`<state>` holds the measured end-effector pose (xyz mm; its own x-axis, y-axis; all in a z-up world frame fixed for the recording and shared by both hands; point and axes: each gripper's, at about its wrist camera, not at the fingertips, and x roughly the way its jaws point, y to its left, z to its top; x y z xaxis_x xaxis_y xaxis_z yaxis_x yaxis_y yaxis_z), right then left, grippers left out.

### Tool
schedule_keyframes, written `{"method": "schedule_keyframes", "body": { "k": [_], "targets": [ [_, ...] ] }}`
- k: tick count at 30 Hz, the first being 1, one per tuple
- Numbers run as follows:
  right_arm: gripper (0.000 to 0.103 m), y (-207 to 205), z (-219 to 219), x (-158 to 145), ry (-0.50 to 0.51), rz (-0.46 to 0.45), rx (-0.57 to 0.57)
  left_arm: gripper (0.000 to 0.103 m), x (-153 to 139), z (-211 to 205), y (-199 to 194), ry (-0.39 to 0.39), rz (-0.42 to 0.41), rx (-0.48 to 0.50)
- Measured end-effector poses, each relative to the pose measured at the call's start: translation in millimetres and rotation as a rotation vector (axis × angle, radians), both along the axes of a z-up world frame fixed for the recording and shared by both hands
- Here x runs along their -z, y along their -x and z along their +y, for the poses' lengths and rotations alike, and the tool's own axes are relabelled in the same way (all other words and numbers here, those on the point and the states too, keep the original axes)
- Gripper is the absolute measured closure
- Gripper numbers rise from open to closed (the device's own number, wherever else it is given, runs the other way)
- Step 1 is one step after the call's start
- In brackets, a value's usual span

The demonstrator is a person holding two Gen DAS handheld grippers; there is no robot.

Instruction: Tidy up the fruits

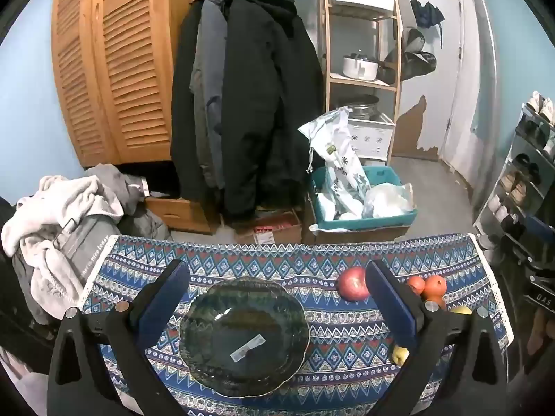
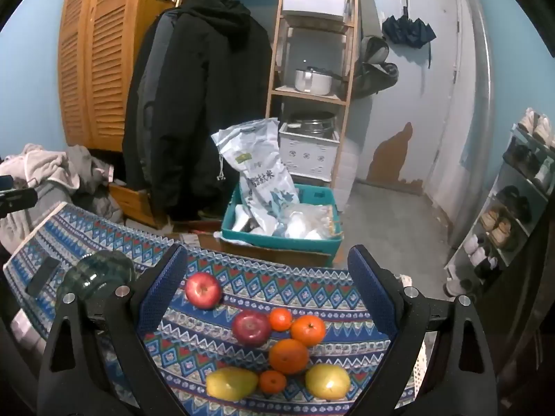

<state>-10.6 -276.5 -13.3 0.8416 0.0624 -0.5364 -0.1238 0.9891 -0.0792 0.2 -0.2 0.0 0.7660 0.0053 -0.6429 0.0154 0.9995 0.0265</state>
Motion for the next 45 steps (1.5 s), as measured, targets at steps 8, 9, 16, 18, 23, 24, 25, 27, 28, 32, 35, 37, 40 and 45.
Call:
{"method": "schedule_keyframes", "body": {
  "k": [8,9,16,18,23,24,25,27,28,32,35,37,40,45],
  "targets": [
    [0.011,0.0,0.5,1.4,0.012,0.004,-0.001,0.001,0.6,-1.3,0.1,-0.009,-0.014,-0.011],
    [0.011,0.1,0.6,1.5,0.011,0.005,-0.001,0.001,3.0,1.2,3.0,-0.006,-0.015,-0.005],
    [0.011,0.2,0.9,1.9,0.009,0.005,-0.001,0.001,2.8,3.4,1.5,0.002,-0.008,0.002],
    [0.011,-0.1,1.0,2.2,0.010,0.006,-0.001,0.001,1.5,0.9,1.3,-0.001,-0.010,0.005],
    [0.011,0.8,0.9,0.7,0.008,0.008,-0.001,0.001,2.7,-0.9,1.4,0.003,-0.005,0.012],
    [0.011,2.8,1.0,4.0,0.008,0.008,-0.002,0.001,2.1,0.0,1.6,0.005,-0.004,0.013],
    [0.011,3.5,0.8,4.4,0.008,0.008,-0.001,0.001,2.0,-0.1,1.5,0.007,-0.002,0.012],
    [0.011,0.3,2.4,4.0,0.009,0.006,-0.001,0.001,2.2,0.3,0.9,0.010,-0.001,0.013],
    [0.011,0.2,2.3,3.5,0.009,0.007,-0.001,0.001,2.1,0.1,1.0,0.009,-0.001,0.013],
    [0.011,0.1,2.5,3.6,0.010,0.009,-0.003,0.001,1.6,0.4,0.7,0.010,-0.001,0.015],
    [0.011,0.1,2.5,4.1,0.010,0.008,-0.001,0.001,1.8,-0.1,1.1,0.008,-0.002,0.016],
    [0.011,0.5,2.4,4.6,0.011,0.008,-0.001,0.001,2.0,-0.5,0.7,0.007,-0.002,0.017],
    [0.011,0.6,3.0,4.8,0.011,0.010,-0.001,0.001,1.9,-1.1,1.3,0.010,-0.002,0.019],
    [0.011,2.0,4.4,8.2,0.006,0.003,0.001,0.001,1.3,-2.3,1.7,0.009,-0.006,0.019]
  ]
}}
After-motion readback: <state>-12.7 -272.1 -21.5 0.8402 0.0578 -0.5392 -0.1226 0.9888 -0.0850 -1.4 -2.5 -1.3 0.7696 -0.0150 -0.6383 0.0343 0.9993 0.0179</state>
